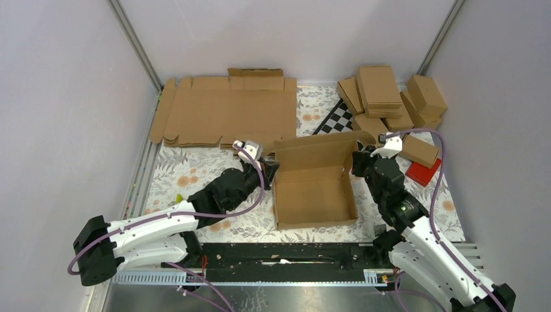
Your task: Fold the paper box
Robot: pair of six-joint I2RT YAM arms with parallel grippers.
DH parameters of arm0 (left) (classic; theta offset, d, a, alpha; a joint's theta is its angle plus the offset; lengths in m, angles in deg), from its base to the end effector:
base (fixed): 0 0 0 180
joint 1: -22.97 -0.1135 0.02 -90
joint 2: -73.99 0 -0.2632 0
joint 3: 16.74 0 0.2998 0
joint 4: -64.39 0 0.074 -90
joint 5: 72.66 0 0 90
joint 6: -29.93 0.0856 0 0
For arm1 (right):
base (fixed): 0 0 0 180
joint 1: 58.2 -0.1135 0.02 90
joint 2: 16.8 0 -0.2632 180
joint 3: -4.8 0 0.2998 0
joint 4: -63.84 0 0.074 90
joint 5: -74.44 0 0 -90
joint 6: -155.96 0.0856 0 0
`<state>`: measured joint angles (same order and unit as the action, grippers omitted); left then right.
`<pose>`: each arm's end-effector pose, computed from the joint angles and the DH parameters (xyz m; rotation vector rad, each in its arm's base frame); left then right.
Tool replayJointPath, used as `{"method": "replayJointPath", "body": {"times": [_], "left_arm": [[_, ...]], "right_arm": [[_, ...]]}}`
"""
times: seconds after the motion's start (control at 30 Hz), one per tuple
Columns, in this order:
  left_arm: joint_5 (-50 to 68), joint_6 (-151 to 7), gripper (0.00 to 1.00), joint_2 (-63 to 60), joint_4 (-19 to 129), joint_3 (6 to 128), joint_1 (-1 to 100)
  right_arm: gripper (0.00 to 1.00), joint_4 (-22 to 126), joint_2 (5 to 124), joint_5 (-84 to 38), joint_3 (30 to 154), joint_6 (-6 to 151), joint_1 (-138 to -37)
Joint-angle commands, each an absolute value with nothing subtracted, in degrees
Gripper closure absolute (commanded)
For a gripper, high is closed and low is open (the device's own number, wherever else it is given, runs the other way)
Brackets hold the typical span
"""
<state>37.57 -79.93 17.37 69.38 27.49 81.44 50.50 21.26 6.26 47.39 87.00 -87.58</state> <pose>0.1931 -0.2582 0.2491 0.3149 1.7161 -0.7179 0.2450 0.1014 0.2759 0.1565 1.7171 0.3243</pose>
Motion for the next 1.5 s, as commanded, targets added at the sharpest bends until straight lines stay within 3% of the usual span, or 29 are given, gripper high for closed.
{"method": "replayJointPath", "body": {"times": [0.0,0.5,0.6,0.77,0.93,1.3,1.47], "left_arm": [[33.41,-82.79,1.00,19.22,64.76,27.51,84.01],[32.17,-82.04,1.00,20.22,50.49,30.05,84.31],[32.29,-82.04,1.00,20.04,50.01,30.36,84.31],[33.34,-81.87,1.00,17.75,47.27,32.34,84.36],[34.38,-81.94,1.00,16.16,47.16,32.95,84.26],[36.50,-81.13,1.00,13.58,48.24,33.57,84.30],[35.86,-80.26,1.00,12.84,49.03,33.89,84.29]], "right_arm": [[0.92,45.54,17.22,2.53,45.67,91.31,-89.74],[0.78,37.01,23.40,0.56,47.97,94.13,-89.71],[0.48,36.82,23.19,-1.01,48.76,93.44,-89.76],[0.32,31.22,23.28,-1.58,53.61,91.91,-89.70],[0.02,24.17,25.39,-6.01,60.31,89.14,-89.73],[0.01,19.58,23.28,-9.42,70.80,77.52,-89.70],[0.02,17.97,27.25,-22.97,76.54,67.05,-89.74]]}}
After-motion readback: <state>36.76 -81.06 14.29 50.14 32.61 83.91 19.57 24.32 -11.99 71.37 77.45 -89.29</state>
